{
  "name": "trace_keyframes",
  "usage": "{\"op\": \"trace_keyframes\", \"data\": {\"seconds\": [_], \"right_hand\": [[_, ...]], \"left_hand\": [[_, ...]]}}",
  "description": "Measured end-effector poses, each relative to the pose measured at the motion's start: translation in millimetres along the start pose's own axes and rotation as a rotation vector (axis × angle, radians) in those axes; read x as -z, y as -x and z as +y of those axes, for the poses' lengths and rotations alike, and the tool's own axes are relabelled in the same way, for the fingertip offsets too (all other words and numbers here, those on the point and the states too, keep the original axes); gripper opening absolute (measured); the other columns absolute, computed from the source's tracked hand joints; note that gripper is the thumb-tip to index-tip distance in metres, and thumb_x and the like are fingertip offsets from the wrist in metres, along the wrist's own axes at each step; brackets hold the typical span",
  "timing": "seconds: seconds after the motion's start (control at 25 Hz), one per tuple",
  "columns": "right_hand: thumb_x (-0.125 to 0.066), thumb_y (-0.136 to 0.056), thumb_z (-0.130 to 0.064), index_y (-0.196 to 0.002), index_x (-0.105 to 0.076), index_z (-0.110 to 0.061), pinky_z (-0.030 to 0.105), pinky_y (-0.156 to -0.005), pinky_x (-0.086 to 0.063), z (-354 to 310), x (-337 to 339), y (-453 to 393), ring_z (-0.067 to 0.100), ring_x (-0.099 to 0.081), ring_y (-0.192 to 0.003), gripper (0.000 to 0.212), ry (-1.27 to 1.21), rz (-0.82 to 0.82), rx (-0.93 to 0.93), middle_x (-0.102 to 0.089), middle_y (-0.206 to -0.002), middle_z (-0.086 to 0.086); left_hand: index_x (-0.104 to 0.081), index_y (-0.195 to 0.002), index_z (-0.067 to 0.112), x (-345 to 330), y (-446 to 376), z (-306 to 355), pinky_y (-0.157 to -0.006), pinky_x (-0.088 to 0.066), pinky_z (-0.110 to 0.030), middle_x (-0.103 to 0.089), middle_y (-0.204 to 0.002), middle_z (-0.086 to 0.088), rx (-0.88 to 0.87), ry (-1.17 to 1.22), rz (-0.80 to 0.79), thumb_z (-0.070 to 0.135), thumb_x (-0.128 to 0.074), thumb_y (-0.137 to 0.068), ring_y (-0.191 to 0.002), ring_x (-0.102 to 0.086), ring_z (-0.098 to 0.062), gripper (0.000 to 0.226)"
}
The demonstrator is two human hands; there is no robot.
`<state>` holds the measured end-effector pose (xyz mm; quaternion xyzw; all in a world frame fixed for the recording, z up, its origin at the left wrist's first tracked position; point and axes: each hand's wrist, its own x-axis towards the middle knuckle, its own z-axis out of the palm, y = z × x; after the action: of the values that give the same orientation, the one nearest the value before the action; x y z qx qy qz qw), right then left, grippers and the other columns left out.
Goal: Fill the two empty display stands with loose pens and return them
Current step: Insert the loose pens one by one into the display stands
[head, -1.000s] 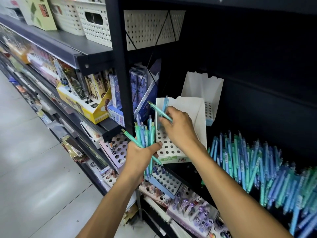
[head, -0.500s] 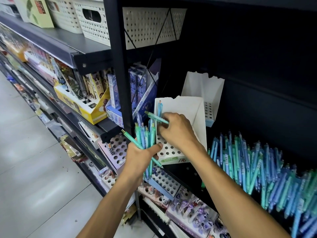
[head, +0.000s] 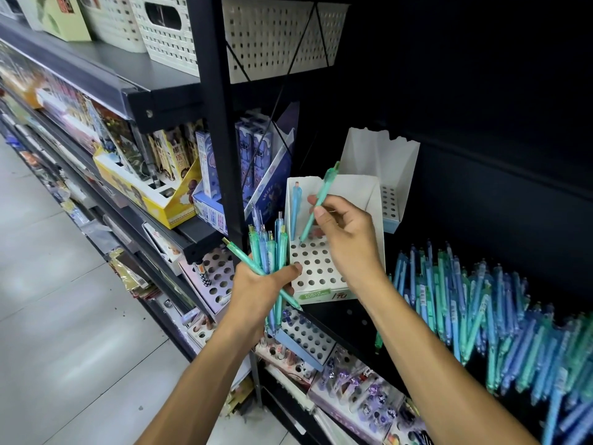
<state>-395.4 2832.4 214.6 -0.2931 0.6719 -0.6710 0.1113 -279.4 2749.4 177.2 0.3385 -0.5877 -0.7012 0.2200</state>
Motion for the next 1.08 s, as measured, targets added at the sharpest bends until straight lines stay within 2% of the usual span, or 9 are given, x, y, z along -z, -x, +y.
{"op": "trace_keyframes", "data": {"seconds": [0.12, 0.2, 0.28, 0.4, 0.56, 0.68, 0.84, 0.92, 1.08], "right_hand": [[-0.055, -0.100, -0.014, -0.104, -0.070, -0.019, 0.052, -0.082, -0.057, 12.5, -5.1, 0.2, 0.028, -0.068, -0.088, 0.016, 0.123, -0.005, 0.026, -0.072, -0.096, 0.005], [-0.056, -0.100, -0.018, -0.104, -0.070, -0.016, 0.056, -0.079, -0.055, 15.1, -6.6, 0.5, 0.030, -0.067, -0.085, 0.015, 0.172, -0.007, 0.054, -0.071, -0.093, 0.006], [-0.055, -0.099, -0.021, -0.103, -0.069, -0.015, 0.055, -0.077, -0.055, 14.6, -7.6, -0.2, 0.031, -0.066, -0.083, 0.015, 0.233, -0.005, 0.099, -0.070, -0.091, 0.007], [-0.057, -0.099, -0.019, -0.098, -0.069, -0.010, 0.047, -0.076, -0.054, 12.1, -9.1, -1.1, 0.026, -0.065, -0.081, 0.015, 0.318, 0.006, 0.145, -0.070, -0.087, 0.006], [-0.064, -0.095, -0.019, -0.082, -0.070, -0.009, 0.040, -0.062, -0.050, 10.5, -10.2, -3.0, 0.025, -0.058, -0.064, 0.017, 0.389, 0.015, 0.127, -0.066, -0.070, 0.007], [-0.068, -0.092, -0.017, -0.087, -0.074, -0.009, 0.036, -0.068, -0.054, 10.5, -12.8, -1.9, 0.019, -0.064, -0.068, 0.012, 0.450, 0.028, 0.106, -0.071, -0.074, 0.002], [-0.070, -0.090, -0.017, -0.081, -0.072, -0.011, 0.036, -0.065, -0.055, 14.1, -17.5, 1.9, 0.019, -0.063, -0.064, 0.011, 0.574, 0.003, 0.130, -0.069, -0.072, 0.000], [-0.070, -0.091, -0.019, -0.083, -0.071, -0.012, 0.034, -0.066, -0.054, 15.0, -16.1, 1.5, 0.018, -0.063, -0.065, 0.011, 0.644, -0.037, 0.157, -0.069, -0.073, -0.001], [-0.071, -0.090, -0.019, -0.078, -0.065, -0.016, 0.034, -0.066, -0.054, 18.1, -10.8, -1.4, 0.016, -0.062, -0.065, 0.014, 0.487, -0.076, 0.092, -0.067, -0.071, -0.002]], "left_hand": [[-0.063, -0.089, 0.002, 0.3, 1.1, 0.5, -0.056, -0.051, -0.017, -0.070, -0.100, -0.026, 0.008, 0.010, -0.007, 0.005, -0.080, -0.078, -0.082, -0.069, -0.027, 0.020], [-0.061, -0.085, 0.005, 0.0, 2.6, 1.8, -0.049, -0.047, -0.010, -0.070, -0.095, -0.024, 0.008, 0.025, -0.017, 0.002, -0.078, -0.080, -0.076, -0.065, -0.023, 0.018], [-0.060, -0.084, 0.006, -0.3, 3.5, 3.0, -0.048, -0.046, -0.009, -0.069, -0.093, -0.021, 0.002, 0.033, -0.022, 0.001, -0.077, -0.080, -0.074, -0.063, -0.021, 0.018], [-0.064, -0.088, 0.004, 0.0, 2.2, 2.2, -0.055, -0.053, -0.016, -0.072, -0.096, -0.021, -0.006, 0.022, -0.029, 0.003, -0.079, -0.079, -0.078, -0.068, -0.026, 0.017], [-0.066, -0.091, -0.002, 1.4, 1.0, 0.7, -0.062, -0.058, -0.024, -0.069, -0.095, -0.027, 0.000, 0.014, -0.026, 0.003, -0.079, -0.079, -0.077, -0.067, -0.029, 0.019], [-0.066, -0.094, -0.004, 1.1, 1.6, 0.9, -0.060, -0.057, -0.022, -0.069, -0.092, -0.027, -0.001, 0.030, -0.035, 0.002, -0.079, -0.079, -0.075, -0.065, -0.027, 0.020], [-0.068, -0.086, 0.003, 0.8, 2.6, 2.4, -0.058, -0.055, -0.023, -0.067, -0.075, -0.010, -0.022, 0.039, -0.065, -0.002, -0.076, -0.080, -0.069, -0.063, -0.022, 0.011], [-0.069, -0.085, 0.007, 0.9, 2.5, 2.7, -0.061, -0.055, -0.023, -0.069, -0.075, -0.006, -0.031, 0.044, -0.074, -0.003, -0.075, -0.080, -0.071, -0.064, -0.020, 0.013], [-0.065, -0.094, -0.002, 0.7, 2.0, 3.4, -0.063, -0.055, -0.025, -0.065, -0.083, -0.015, -0.013, 0.036, -0.056, 0.000, -0.077, -0.080, -0.076, -0.063, -0.023, 0.018]]}}
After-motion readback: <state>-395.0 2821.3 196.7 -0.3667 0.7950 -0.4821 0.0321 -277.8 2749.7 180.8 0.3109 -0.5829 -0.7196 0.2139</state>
